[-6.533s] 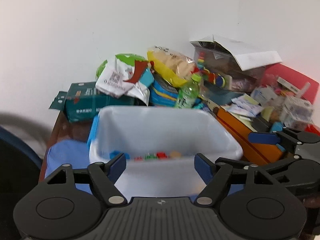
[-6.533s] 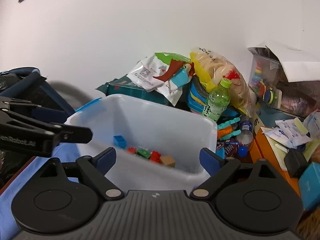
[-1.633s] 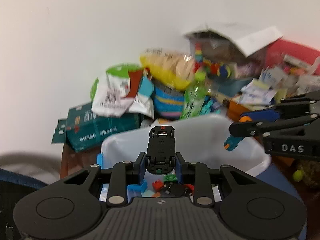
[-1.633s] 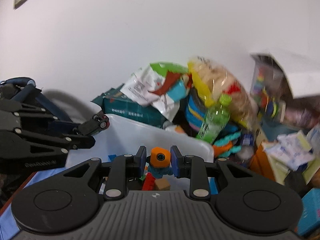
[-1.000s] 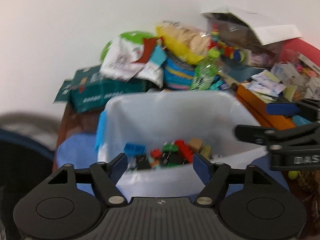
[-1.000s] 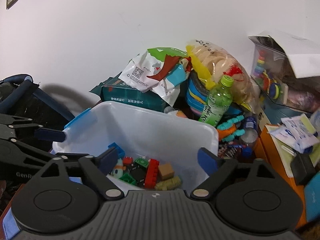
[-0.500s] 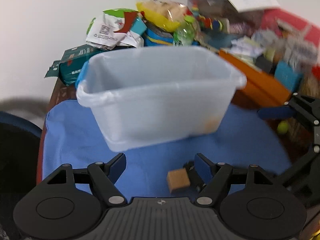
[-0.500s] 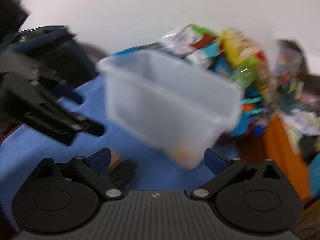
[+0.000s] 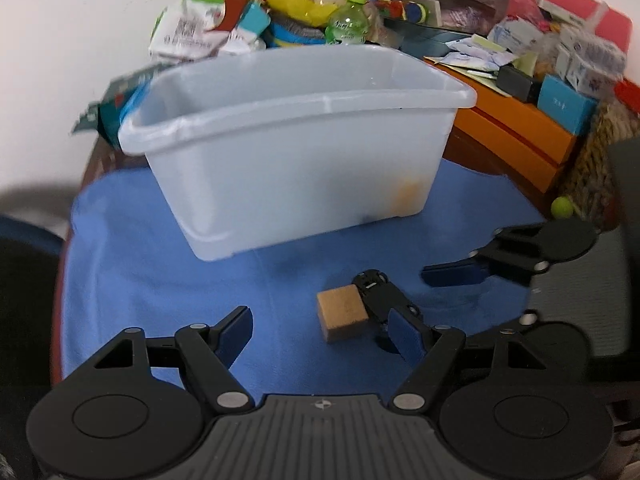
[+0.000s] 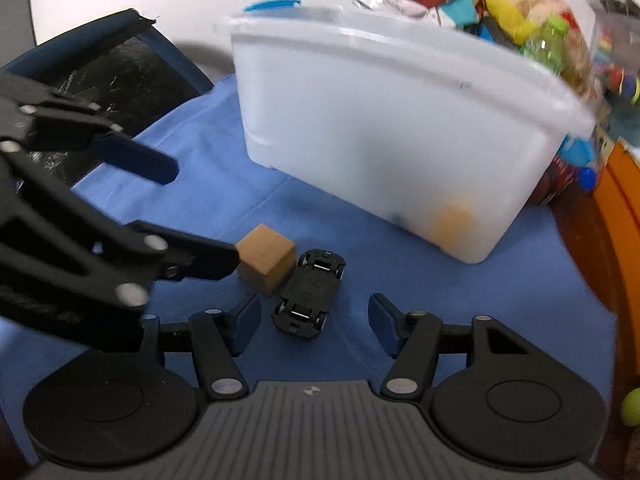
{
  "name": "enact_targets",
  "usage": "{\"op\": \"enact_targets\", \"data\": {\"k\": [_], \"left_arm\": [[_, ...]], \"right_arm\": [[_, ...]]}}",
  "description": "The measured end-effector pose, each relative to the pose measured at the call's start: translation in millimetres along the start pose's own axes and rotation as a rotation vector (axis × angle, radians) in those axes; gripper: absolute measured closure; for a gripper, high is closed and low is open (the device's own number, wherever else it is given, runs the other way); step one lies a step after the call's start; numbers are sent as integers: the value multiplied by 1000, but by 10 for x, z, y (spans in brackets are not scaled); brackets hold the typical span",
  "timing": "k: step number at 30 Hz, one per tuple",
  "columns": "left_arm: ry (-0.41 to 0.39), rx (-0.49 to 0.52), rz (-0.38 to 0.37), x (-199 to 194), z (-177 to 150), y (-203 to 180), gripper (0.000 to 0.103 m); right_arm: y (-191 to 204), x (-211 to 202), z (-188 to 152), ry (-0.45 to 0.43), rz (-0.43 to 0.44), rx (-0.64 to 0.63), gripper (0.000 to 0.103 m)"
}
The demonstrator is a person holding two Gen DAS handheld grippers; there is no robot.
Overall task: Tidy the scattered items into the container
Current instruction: 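Move both tools back down toward the remaining brown block and car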
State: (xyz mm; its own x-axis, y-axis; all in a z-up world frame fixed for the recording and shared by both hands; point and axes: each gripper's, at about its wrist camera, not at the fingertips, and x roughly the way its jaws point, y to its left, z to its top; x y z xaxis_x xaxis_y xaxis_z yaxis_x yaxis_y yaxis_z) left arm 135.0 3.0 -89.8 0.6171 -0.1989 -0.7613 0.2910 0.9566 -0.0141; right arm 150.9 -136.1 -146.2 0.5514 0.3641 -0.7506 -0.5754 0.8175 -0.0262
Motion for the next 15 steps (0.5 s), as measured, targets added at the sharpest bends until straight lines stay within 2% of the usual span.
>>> {"op": "enact_targets", "data": {"k": [1, 2, 7, 10, 12, 15], "left_arm": [[1, 0, -7, 12, 0, -10, 25], [-1, 5, -16, 28, 2, -24, 25], [23, -37, -80, 210, 63, -82, 25], [33, -43, -65, 319, 102, -136, 25], [22, -33, -41, 355, 125, -175, 27], [45, -50, -36, 433, 139, -149, 38]], "right_arm": [[-27, 16, -14, 5, -14, 10, 54], [-62, 17, -34, 10, -17, 20, 69], [-210, -18, -97, 8, -7, 55, 68], [-246, -31, -90, 1, -8, 51, 67], [-252, -11, -76, -7, -11, 41, 54], [-250, 30, -41, -17, -10, 33, 48]]}}
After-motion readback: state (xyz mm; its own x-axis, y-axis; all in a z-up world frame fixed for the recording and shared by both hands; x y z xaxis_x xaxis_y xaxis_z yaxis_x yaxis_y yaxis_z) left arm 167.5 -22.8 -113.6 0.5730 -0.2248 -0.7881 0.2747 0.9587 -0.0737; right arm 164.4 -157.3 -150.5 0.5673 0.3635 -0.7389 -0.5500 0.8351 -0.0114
